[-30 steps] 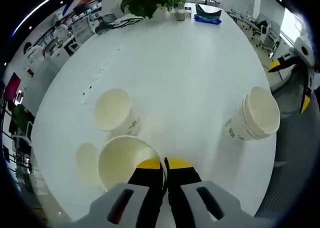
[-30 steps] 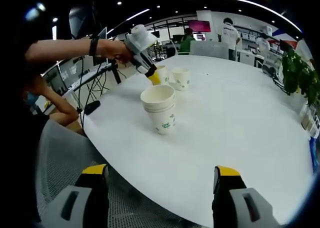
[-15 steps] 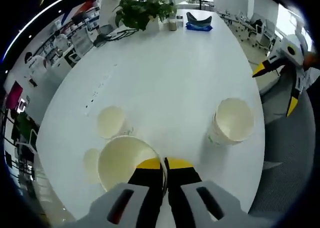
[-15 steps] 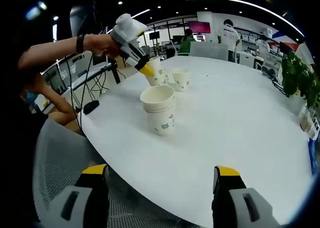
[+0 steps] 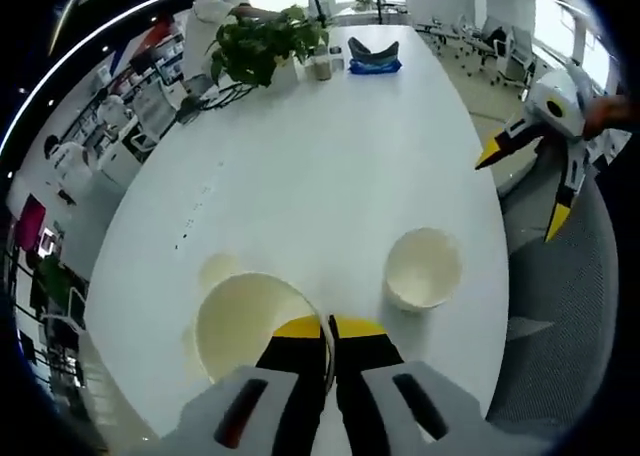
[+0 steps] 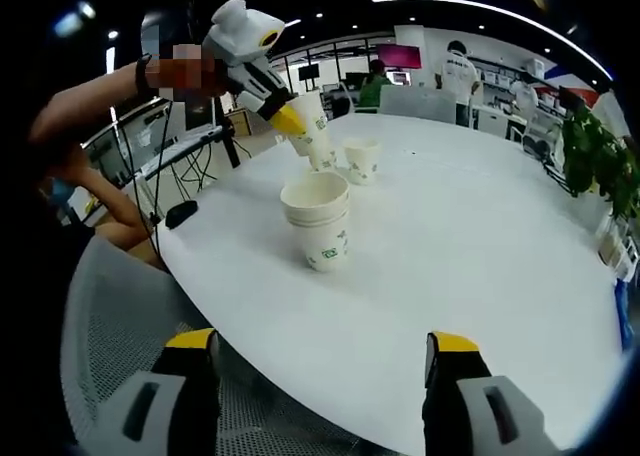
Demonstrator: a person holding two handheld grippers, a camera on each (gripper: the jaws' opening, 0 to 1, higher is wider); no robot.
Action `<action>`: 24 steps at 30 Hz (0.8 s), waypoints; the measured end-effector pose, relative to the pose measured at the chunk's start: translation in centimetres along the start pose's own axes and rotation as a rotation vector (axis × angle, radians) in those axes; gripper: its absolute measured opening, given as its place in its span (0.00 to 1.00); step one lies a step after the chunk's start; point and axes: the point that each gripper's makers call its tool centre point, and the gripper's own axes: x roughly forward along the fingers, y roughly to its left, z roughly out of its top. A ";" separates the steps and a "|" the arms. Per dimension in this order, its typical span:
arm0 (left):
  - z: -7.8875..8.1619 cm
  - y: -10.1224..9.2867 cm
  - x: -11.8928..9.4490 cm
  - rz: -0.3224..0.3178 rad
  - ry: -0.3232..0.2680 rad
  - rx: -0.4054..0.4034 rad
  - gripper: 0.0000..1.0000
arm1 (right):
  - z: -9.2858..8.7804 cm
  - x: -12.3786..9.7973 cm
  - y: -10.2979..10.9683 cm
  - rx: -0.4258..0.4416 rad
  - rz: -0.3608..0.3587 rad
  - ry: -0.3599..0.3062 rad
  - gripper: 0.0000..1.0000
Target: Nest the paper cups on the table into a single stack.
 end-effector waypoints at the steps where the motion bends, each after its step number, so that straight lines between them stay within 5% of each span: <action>1: 0.6 -0.5 -0.3 0.000 -0.008 0.000 0.00 | 0.1 0.0 0.0 0.001 -0.001 -0.002 0.85; 24: 4.2 -7.2 0.3 -0.129 -0.012 0.120 0.00 | 0.1 0.0 -0.3 0.013 -0.008 -0.013 0.85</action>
